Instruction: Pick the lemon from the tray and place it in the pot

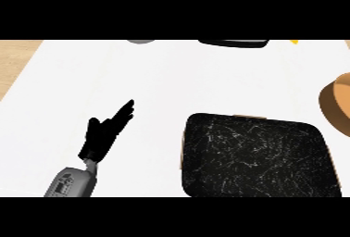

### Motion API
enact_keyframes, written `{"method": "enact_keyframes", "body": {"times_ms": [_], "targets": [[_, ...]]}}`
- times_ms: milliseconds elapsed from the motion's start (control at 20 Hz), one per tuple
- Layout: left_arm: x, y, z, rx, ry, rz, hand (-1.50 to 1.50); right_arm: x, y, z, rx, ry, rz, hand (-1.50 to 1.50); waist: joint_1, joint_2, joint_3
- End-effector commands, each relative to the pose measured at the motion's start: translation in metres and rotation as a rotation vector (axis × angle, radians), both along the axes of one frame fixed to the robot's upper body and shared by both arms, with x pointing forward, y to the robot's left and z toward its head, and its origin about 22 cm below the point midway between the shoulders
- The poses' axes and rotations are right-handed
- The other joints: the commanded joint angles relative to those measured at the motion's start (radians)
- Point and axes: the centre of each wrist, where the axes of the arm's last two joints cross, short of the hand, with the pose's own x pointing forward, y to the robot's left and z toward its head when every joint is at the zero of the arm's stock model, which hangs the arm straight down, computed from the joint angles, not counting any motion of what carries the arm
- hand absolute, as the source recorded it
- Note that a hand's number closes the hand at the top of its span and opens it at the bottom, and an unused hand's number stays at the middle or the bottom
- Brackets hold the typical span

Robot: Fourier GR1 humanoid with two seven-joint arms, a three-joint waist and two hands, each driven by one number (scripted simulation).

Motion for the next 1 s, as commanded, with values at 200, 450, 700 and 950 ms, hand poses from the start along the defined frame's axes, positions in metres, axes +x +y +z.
{"method": "enact_keyframes", "body": {"times_ms": [200,450,700,950], "targets": [[-0.005,0.001,-0.002,-0.007,0.001,0.023,0.00,0.036,0.024,-0.042,-0.303,0.186,0.059,1.50,-0.015,-0.009,-0.004],[-0.008,0.018,-0.009,-0.002,0.012,0.017,0.00,0.044,0.022,-0.069,-0.449,0.380,-0.063,-1.50,-0.014,-0.005,-0.003],[-0.001,0.001,0.002,0.001,-0.002,0.063,0.00,0.081,0.056,-0.084,-0.160,0.396,0.080,-1.50,-0.049,-0.013,-0.003],[-0.003,0.020,0.001,-0.001,0.010,0.056,0.00,0.096,0.068,-0.078,0.312,0.328,0.161,-1.50,-0.061,-0.021,-0.003]]}}
